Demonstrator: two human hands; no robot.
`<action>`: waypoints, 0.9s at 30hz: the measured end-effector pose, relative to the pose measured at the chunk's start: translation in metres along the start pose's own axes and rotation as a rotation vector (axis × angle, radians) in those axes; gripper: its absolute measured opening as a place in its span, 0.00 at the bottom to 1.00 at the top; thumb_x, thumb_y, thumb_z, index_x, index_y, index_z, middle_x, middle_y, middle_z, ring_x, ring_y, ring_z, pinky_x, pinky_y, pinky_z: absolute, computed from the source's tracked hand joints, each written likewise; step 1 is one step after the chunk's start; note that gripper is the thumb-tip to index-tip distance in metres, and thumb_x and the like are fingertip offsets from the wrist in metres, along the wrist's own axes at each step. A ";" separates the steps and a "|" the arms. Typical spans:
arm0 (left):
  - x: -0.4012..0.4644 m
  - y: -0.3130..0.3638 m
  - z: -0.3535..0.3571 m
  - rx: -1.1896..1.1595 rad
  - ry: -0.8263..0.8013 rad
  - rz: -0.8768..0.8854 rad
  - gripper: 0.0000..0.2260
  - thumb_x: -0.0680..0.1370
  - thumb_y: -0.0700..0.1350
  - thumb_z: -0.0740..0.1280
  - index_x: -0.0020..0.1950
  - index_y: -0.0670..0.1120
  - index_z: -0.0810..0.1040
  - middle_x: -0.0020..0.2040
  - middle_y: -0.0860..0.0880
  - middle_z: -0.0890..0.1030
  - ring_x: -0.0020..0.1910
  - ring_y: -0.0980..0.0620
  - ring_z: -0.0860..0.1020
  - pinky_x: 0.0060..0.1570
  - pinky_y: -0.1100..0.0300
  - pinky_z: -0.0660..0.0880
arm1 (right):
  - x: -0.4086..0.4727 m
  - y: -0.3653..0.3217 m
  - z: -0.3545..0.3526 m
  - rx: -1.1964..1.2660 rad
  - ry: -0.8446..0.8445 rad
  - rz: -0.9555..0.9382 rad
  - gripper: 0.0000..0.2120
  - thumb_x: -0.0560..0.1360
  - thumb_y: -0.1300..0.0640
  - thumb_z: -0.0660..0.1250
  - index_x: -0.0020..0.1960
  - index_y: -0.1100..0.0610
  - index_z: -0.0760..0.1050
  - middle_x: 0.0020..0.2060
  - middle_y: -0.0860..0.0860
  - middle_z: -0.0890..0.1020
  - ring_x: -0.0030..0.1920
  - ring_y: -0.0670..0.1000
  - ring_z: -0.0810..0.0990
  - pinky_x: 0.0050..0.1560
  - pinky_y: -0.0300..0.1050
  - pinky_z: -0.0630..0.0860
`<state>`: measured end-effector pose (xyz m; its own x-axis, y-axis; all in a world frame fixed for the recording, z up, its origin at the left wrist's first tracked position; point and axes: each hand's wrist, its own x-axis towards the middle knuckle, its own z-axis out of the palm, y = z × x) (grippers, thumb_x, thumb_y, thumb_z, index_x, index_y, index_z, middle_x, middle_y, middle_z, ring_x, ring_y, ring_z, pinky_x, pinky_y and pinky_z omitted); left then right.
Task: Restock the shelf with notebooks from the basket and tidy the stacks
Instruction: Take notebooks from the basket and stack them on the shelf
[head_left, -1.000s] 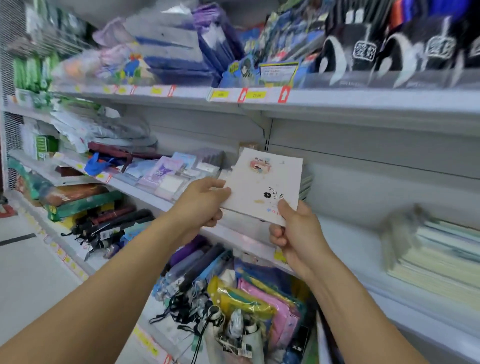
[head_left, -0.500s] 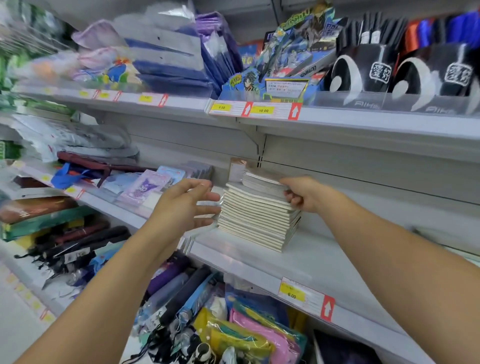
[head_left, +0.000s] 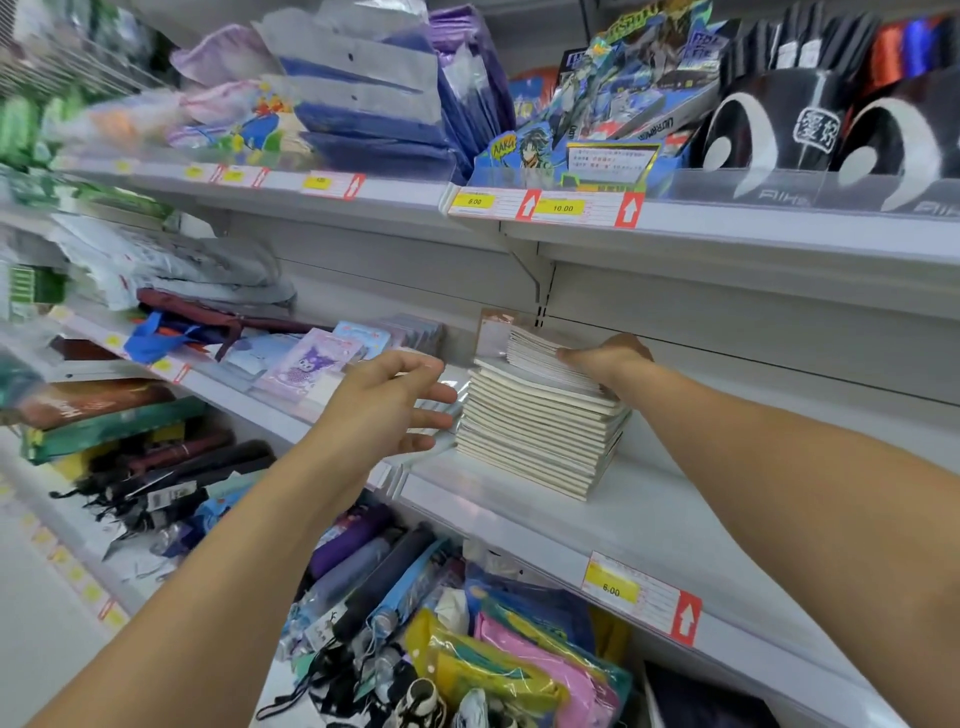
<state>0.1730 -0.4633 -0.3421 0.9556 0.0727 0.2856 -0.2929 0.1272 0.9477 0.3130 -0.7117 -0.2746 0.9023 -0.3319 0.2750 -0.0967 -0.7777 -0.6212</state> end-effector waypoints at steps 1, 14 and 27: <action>0.000 -0.001 0.001 0.017 -0.005 -0.007 0.08 0.80 0.48 0.65 0.56 0.46 0.79 0.49 0.47 0.85 0.38 0.52 0.82 0.32 0.64 0.78 | 0.000 0.002 0.001 0.029 0.013 0.005 0.26 0.69 0.37 0.73 0.50 0.58 0.74 0.46 0.54 0.80 0.39 0.54 0.78 0.31 0.41 0.68; -0.108 -0.071 -0.021 1.160 -0.617 -0.405 0.13 0.81 0.53 0.62 0.53 0.44 0.78 0.48 0.48 0.83 0.46 0.49 0.83 0.43 0.55 0.81 | -0.322 0.157 0.190 0.019 -0.984 -0.584 0.11 0.75 0.54 0.74 0.54 0.57 0.81 0.53 0.53 0.82 0.43 0.47 0.79 0.41 0.36 0.73; -0.199 -0.112 -0.051 1.405 -0.928 -0.739 0.16 0.80 0.56 0.61 0.64 0.49 0.75 0.55 0.51 0.80 0.53 0.52 0.80 0.48 0.58 0.77 | -0.441 0.292 0.274 -0.776 -1.261 -1.196 0.55 0.65 0.52 0.81 0.81 0.49 0.49 0.80 0.49 0.50 0.72 0.59 0.67 0.69 0.56 0.67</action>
<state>0.0139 -0.4414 -0.5122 0.7123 -0.1744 -0.6799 -0.0802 -0.9825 0.1680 0.0015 -0.6461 -0.7780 0.3330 0.7341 -0.5918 0.9045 -0.4260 -0.0194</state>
